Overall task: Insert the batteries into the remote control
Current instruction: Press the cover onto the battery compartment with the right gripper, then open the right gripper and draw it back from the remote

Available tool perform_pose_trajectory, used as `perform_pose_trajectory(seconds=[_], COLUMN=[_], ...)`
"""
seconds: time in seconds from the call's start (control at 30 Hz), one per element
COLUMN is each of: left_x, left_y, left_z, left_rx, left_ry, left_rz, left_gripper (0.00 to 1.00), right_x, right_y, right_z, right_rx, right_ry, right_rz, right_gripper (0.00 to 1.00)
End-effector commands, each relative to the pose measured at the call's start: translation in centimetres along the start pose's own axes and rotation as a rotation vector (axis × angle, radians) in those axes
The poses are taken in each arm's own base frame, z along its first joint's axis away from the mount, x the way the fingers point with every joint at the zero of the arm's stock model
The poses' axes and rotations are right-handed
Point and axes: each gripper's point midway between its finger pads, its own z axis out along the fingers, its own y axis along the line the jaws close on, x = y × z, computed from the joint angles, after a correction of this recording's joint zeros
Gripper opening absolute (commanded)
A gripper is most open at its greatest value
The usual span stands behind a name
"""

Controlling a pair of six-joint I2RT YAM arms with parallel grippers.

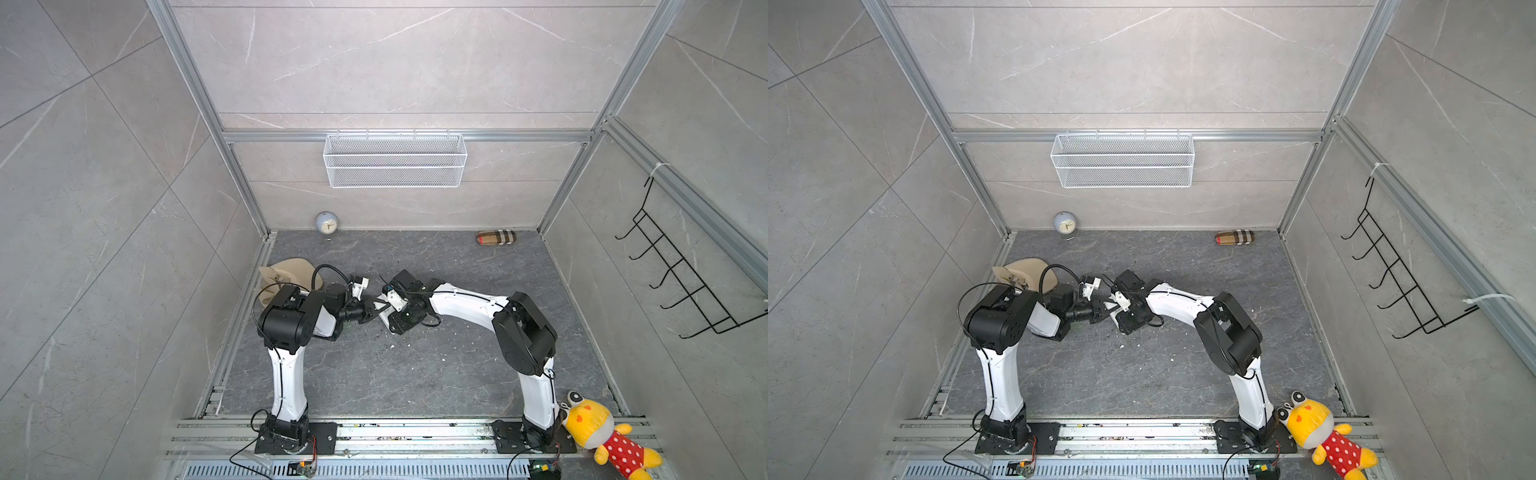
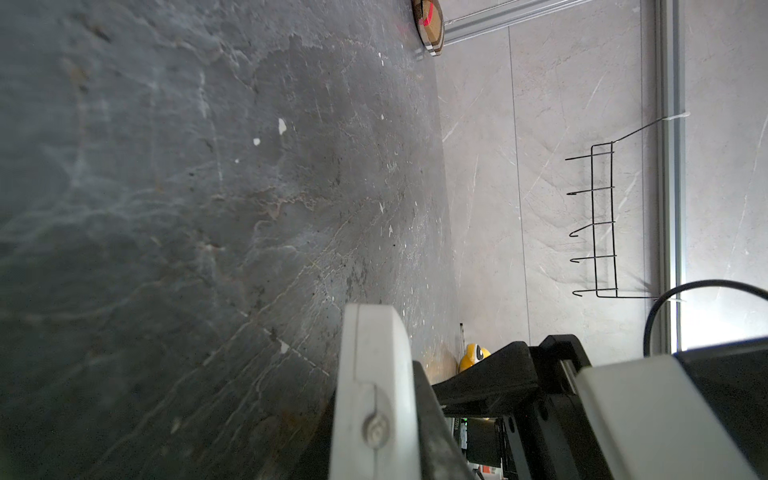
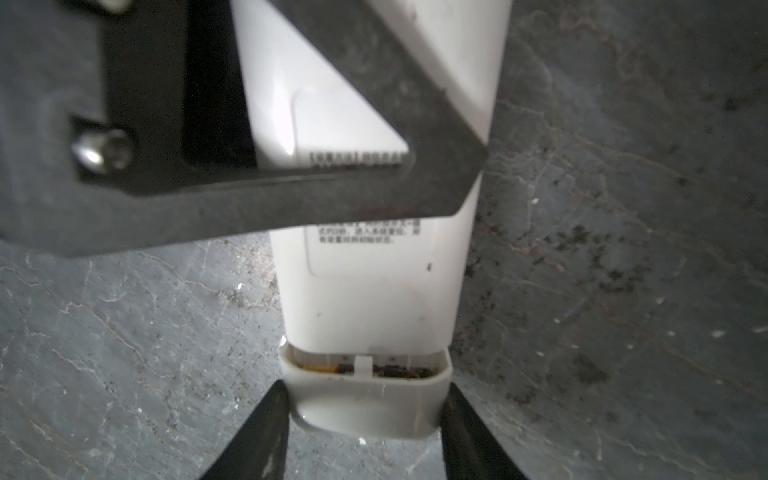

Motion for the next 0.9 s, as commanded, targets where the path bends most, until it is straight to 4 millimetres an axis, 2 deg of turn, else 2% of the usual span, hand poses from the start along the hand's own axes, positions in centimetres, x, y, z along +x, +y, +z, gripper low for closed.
perform_pose_trajectory(seconds=[0.0, 0.23, 0.4, 0.77, 0.87], left_x=[0.4, 0.3, 0.3, 0.3, 0.3], left_y=[-2.0, -2.1, -2.0, -2.0, -2.0], left_z=[0.3, 0.3, 0.3, 0.3, 0.3], left_rx=[0.041, 0.04, 0.039, 0.041, 0.041], left_ry=[0.024, 0.025, 0.026, 0.027, 0.028], left_rz=[0.071, 0.07, 0.068, 0.063, 0.059], left_gripper=[0.0, 0.0, 0.0, 0.0, 0.0], right_x=[0.9, 1.9, 1.1, -0.1, -0.4], right_y=[0.3, 0.2, 0.2, 0.5, 0.6], right_z=[2.2, 2.4, 1.6, 0.0, -0.8], right_rx=[-0.01, -0.012, -0.006, -0.005, -0.001], right_ry=[0.043, 0.055, 0.031, 0.0, -0.011], right_rz=[0.005, 0.006, 0.001, -0.008, -0.012], right_gripper=[0.51, 0.52, 0.6, 0.62, 0.69])
